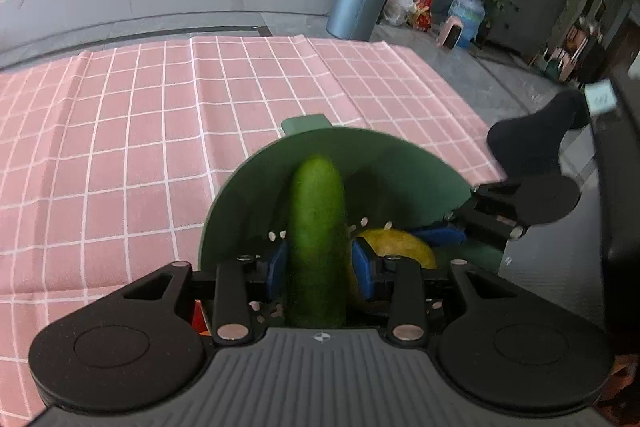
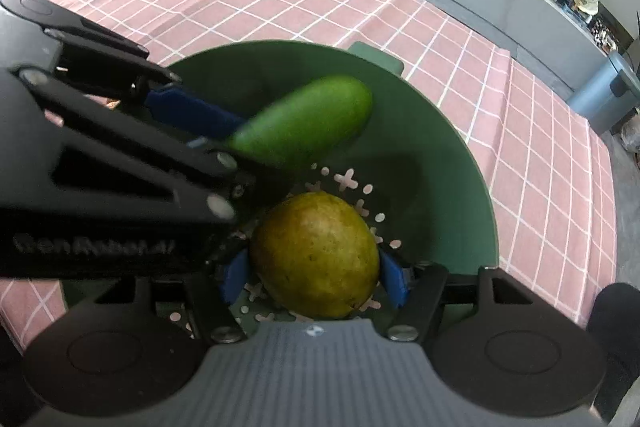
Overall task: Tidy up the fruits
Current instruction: 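Lower the cucumber into the green colander with the left tool while the right tool lowers the pear, then open both tools and withdraw them from the colander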
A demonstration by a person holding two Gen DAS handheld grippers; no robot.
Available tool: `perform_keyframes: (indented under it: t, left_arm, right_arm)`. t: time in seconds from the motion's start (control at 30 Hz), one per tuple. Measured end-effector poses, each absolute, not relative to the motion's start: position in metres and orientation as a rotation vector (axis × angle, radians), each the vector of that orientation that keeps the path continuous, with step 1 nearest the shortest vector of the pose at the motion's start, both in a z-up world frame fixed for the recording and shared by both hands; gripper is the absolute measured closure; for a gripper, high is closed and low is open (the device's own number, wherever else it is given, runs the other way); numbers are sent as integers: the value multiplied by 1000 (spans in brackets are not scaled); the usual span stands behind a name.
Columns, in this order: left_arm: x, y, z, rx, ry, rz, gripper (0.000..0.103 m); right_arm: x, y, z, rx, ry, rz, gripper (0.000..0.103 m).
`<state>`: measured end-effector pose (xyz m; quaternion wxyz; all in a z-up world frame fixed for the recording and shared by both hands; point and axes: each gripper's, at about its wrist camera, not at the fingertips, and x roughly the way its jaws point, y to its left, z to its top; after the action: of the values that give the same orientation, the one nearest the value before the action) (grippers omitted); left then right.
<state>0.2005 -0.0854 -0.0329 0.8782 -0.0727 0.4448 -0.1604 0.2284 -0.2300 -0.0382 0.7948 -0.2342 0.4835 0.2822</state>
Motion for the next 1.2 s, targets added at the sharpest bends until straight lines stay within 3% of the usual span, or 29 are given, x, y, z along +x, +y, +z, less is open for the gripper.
perform_keyframes:
  t: [0.07, 0.3, 0.37, 0.73, 1.1, 1.2]
  left_arm:
    - [202, -81, -33, -167, 936, -333, 61]
    - [191, -68, -19, -199, 916, -346, 57]
    - [185, -65, -11, -187, 907, -343, 56]
    - [130, -36, 35, -84, 823, -310, 56]
    - [79, 11, 53, -42, 775, -289, 56]
    - [72, 18, 49, -41, 785, -291, 56]
  right_arm:
    - [228, -228, -36, -510, 1024, 603, 30]
    - [222, -227, -32, -527, 1021, 545, 28]
    - [217, -228, -26, -536, 996, 520, 18]
    - [179, -215, 5, -528, 924, 462, 18]
    - [118, -203, 29, -280, 774, 459, 18]
    - [100, -200, 32, -172, 745, 461, 23]
